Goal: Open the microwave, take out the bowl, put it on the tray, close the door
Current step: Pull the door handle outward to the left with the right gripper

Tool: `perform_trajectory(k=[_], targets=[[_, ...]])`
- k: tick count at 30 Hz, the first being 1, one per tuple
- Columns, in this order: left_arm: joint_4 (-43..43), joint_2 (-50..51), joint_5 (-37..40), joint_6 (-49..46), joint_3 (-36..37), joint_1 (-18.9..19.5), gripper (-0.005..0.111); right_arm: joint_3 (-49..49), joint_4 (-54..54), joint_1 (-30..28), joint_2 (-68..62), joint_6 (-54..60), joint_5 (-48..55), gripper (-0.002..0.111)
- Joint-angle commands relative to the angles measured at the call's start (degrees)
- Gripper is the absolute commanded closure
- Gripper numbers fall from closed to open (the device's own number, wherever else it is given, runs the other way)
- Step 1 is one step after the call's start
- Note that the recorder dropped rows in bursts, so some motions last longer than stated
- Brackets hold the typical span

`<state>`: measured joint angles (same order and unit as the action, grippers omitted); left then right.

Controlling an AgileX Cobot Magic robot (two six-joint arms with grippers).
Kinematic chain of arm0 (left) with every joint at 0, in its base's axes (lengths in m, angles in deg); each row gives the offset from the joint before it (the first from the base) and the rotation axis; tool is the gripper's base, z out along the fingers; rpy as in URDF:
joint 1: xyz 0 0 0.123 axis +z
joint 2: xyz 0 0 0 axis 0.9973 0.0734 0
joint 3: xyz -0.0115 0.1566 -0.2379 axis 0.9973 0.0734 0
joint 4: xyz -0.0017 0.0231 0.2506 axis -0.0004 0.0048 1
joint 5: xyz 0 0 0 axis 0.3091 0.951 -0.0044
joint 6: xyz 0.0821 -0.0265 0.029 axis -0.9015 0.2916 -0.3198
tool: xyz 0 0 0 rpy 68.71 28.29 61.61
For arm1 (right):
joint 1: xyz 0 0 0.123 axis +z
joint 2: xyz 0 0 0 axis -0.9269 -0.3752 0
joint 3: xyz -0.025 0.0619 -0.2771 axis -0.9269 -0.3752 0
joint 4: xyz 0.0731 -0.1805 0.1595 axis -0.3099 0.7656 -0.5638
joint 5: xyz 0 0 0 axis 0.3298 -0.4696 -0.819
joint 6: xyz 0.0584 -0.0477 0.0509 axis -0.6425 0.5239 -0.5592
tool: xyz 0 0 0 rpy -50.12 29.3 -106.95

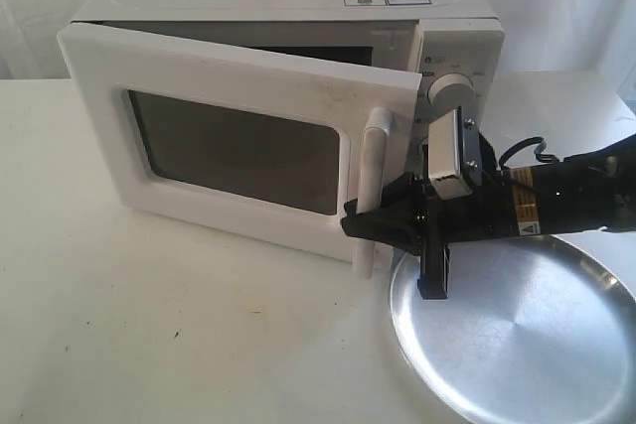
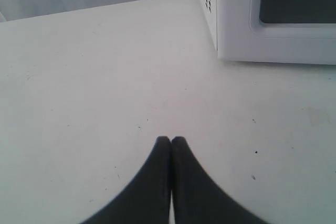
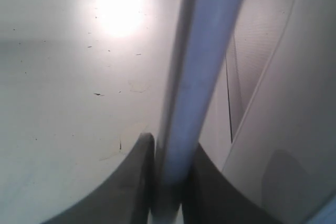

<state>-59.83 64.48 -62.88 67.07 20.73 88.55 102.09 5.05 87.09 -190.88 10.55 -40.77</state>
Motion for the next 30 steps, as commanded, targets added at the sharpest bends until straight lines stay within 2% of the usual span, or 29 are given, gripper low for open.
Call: perform_trajectory(k=[1, 3, 5, 11, 12, 16, 22, 30], targets=[[-0.22, -0.12, -0.02, 0.33, 0.19, -0.05, 0.107, 0.07, 5.99, 3.51, -0.06, -1.95, -5.47, 0.108], [-0.22, -0.12, -0.02, 0.33, 0.19, -0.05, 0.107, 0.07, 5.88, 3.4, 0.62, -2.71, -5.47, 0.106], [-0.22, -0.12, -0.02, 0.33, 0.19, -0.05, 0.107, 0.07, 6.51, 3.4, 0.83, -4.14, -5.47, 0.099], [-0.22, -0.12, -0.02, 0.33, 0.19, -0.05, 0.107, 0.07, 7.13, 3.4, 0.82, -7.95, -5.47, 0.058], [-0.22, -0.12, -0.02, 0.33, 0.19, -0.05, 0.107, 0.07, 7.13, 3.4, 0.82, -8.23, -5.47, 0.055], [-0.22, -0.12, -0.02, 0.33, 0.19, -0.05, 0.107, 0.07, 7.38, 2.89, 0.82, -9.6, -5.47, 0.057], [-0.22, -0.12, -0.02, 0.33, 0.19, -0.05, 0.107, 0.07, 10.49, 0.83, 1.85, -10.67, -5.47, 0.072], [-0.22, -0.12, -0.02, 0.33, 0.19, -0.05, 0.107, -2.87, 10.5, -6.49, 5.31, -10.89, -5.47, 0.072]])
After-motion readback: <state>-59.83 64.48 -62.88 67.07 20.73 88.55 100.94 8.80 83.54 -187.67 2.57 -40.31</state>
